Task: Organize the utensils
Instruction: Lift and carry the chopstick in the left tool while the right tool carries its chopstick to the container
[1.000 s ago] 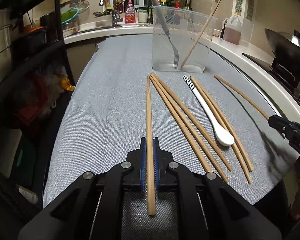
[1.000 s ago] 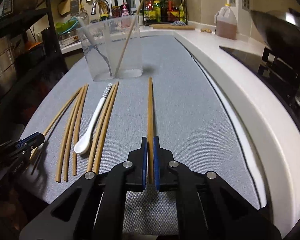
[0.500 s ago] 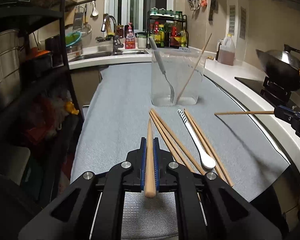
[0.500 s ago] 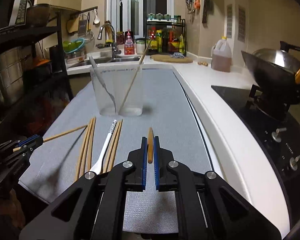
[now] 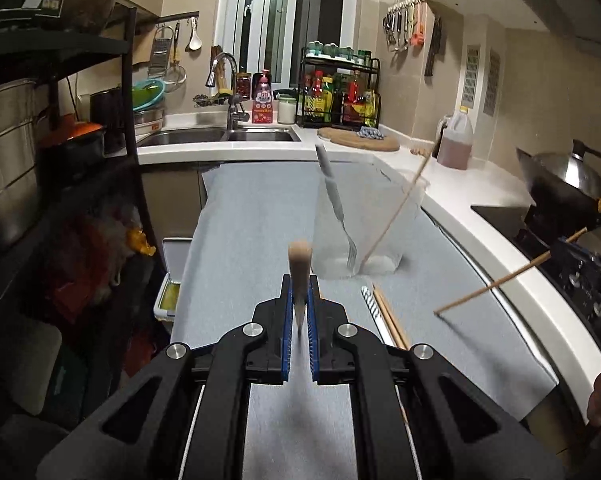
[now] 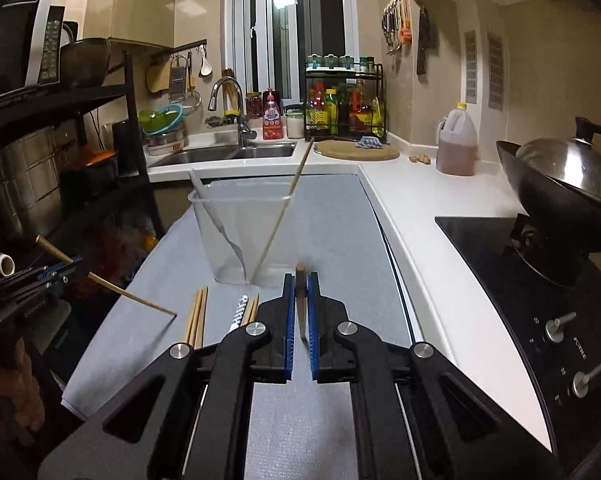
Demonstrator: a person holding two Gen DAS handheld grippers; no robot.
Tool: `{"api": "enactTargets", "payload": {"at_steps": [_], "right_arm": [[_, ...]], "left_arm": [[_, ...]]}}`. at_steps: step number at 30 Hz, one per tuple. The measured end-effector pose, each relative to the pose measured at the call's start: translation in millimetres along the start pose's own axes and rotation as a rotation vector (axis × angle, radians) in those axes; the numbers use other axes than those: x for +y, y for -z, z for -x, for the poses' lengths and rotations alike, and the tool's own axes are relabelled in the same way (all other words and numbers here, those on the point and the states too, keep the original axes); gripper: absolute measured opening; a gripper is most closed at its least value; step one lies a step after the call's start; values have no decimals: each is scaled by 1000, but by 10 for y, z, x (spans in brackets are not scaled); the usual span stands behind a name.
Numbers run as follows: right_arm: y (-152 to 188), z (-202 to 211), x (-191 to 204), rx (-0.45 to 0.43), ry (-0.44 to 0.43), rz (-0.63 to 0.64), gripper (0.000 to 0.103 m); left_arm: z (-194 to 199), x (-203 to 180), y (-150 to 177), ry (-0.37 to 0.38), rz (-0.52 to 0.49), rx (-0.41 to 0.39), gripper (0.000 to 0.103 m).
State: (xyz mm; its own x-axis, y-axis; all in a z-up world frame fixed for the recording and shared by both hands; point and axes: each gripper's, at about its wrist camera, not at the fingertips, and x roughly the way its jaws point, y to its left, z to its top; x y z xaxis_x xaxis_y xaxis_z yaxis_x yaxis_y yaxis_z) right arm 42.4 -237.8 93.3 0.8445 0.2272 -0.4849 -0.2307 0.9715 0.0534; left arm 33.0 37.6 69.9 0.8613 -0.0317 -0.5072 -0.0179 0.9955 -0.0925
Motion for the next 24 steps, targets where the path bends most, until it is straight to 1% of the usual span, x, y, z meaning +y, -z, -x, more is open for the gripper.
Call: {"api": "enactTargets", "payload": {"at_steps": [7, 9, 16, 20, 24], "right_arm": [[-235, -72, 14, -5, -27, -19, 6], [-284, -100, 24, 1, -29, -21, 6], [-558, -171, 63, 13, -66, -20, 6], [-730, -185, 80, -1, -82, -33, 6], [-967, -175, 113, -36, -94, -29, 6]], "left_arm": [[-108, 199, -424, 48, 37, 35, 7], [-121, 245, -529, 52, 46, 46, 7], [-177, 349, -819, 94, 80, 100, 7], [-190, 352, -985, 92, 74, 103, 7], [-213, 334, -1178, 110, 64, 98, 7]]}}
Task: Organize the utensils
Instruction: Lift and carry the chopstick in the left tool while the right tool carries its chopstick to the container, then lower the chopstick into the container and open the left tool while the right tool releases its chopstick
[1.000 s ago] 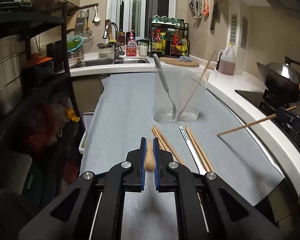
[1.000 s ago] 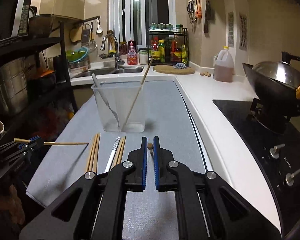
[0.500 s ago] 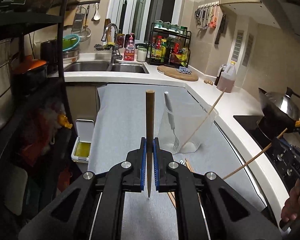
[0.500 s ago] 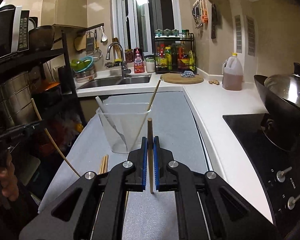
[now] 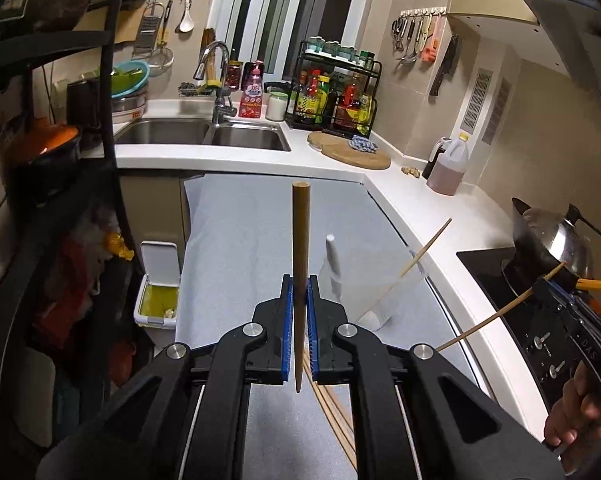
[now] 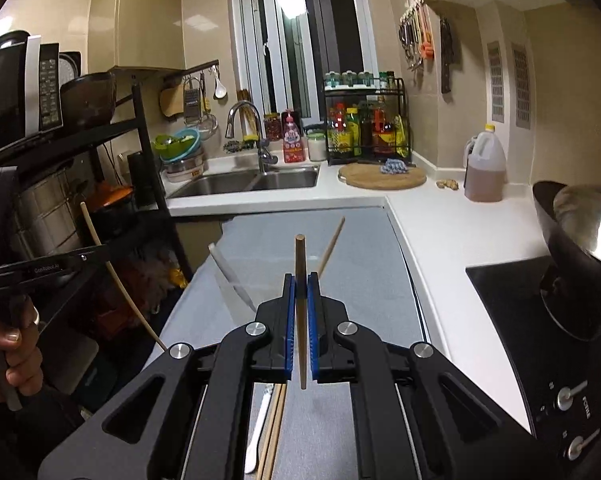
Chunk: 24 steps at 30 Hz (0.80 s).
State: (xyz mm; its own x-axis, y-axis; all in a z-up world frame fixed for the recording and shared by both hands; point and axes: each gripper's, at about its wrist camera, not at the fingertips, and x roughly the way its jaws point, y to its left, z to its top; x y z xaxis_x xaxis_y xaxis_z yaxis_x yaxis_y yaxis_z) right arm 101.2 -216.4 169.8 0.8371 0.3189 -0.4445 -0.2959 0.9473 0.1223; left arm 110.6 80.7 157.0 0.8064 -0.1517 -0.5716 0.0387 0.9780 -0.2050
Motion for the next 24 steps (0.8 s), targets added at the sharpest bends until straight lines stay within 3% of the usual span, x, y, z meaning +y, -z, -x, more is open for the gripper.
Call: {"api": "enactTargets", "payload": {"at_steps": [14, 19, 24], "right_arm": [[-914, -28, 24, -179, -23, 8, 6], [-933, -254, -38, -175, -30, -18, 6], [-821, -532, -29, -118, -22, 3, 6]], "left_arm": [[-11, -209, -767, 127, 2, -146, 7], [-267, -322, -853, 128, -9, -154, 7], [-571, -398, -764, 101, -48, -107, 7]]}}
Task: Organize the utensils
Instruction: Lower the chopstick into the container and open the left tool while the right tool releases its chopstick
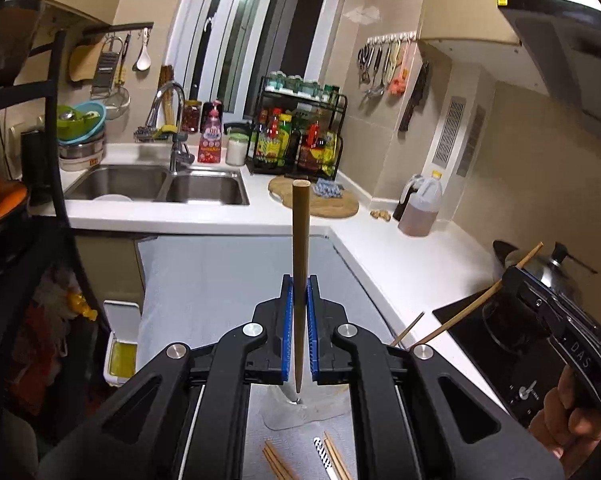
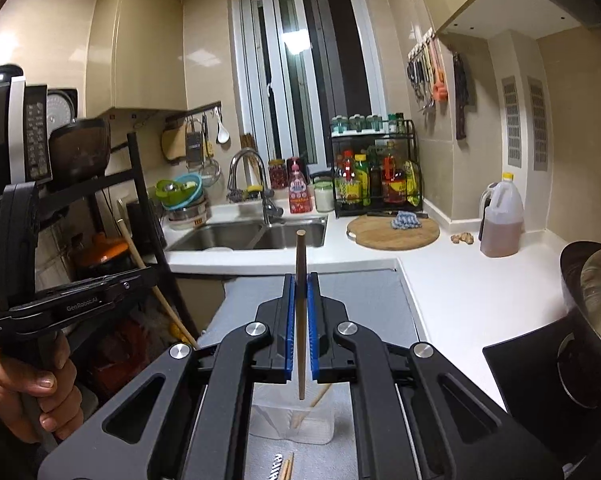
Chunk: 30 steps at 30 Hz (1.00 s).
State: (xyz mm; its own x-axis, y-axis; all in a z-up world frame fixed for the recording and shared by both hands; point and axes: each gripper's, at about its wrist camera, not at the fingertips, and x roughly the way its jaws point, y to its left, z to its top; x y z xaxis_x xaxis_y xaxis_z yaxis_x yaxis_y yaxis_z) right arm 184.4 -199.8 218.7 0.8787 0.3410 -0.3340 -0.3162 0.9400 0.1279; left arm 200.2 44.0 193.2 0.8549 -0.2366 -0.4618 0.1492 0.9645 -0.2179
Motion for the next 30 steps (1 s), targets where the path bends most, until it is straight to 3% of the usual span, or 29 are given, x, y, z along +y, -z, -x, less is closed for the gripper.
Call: {"api": "enactTargets", "payload": {"at_steps": [14, 17, 18, 21, 22, 25, 30], "right_arm": [[555, -524, -108, 168, -4, -13, 6], [630, -574, -99, 204, -1, -14, 11], [644, -575, -89, 213, 5, -8, 19], [657, -531, -95, 218, 32, -3, 39], [665, -510, -99, 218, 40, -3, 39], [669, -421, -134, 217, 63, -4, 39], [689, -96, -114, 169, 98, 22, 39]], "left_arm": [[-520, -1, 440, -27, -39, 147, 7], [-558, -27, 469, -32, -52, 163, 7], [-560, -28, 474, -42, -56, 165, 9], [-514, -25, 470, -54, -56, 157, 32], [-482, -21, 463, -62, -56, 149, 37], [-312, -12, 440, -83, -52, 110, 42], [-5, -36, 465, -116, -51, 47, 43]]}}
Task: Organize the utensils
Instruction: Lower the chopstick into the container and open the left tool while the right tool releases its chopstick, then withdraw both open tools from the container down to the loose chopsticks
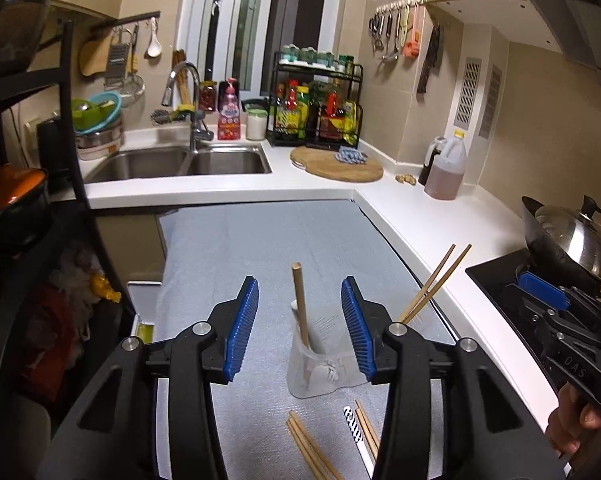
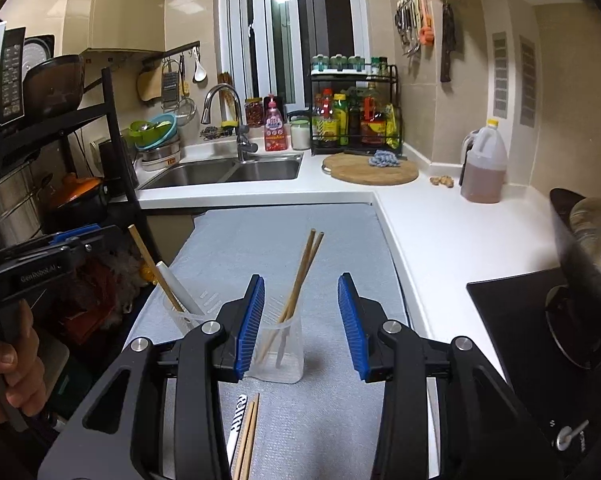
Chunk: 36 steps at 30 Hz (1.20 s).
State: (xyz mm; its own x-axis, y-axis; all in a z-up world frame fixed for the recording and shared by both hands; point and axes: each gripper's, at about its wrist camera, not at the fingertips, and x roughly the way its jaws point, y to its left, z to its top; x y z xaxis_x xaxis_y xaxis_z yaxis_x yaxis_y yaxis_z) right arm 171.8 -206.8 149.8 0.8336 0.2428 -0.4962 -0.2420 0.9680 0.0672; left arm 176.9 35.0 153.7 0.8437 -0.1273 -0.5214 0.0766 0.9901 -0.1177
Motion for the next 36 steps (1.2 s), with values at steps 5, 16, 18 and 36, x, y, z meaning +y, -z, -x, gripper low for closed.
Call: {"api": "enactTargets", "payload": {"at_steps": [5, 16, 18, 36], "right_arm": [[199, 338, -9, -35, 11, -9, 39], [776, 838, 71, -35, -13, -14, 28], [922, 876, 92, -22, -39, -23, 6], [2081, 547, 320, 186, -100, -62, 9]], "left_arm": [[341, -14, 199, -17, -2, -46, 43], [747, -154, 934, -2, 18, -31, 36], [775, -169, 1097, 3, 22, -17, 31], [569, -354, 2166, 3, -34, 78, 20]]}}
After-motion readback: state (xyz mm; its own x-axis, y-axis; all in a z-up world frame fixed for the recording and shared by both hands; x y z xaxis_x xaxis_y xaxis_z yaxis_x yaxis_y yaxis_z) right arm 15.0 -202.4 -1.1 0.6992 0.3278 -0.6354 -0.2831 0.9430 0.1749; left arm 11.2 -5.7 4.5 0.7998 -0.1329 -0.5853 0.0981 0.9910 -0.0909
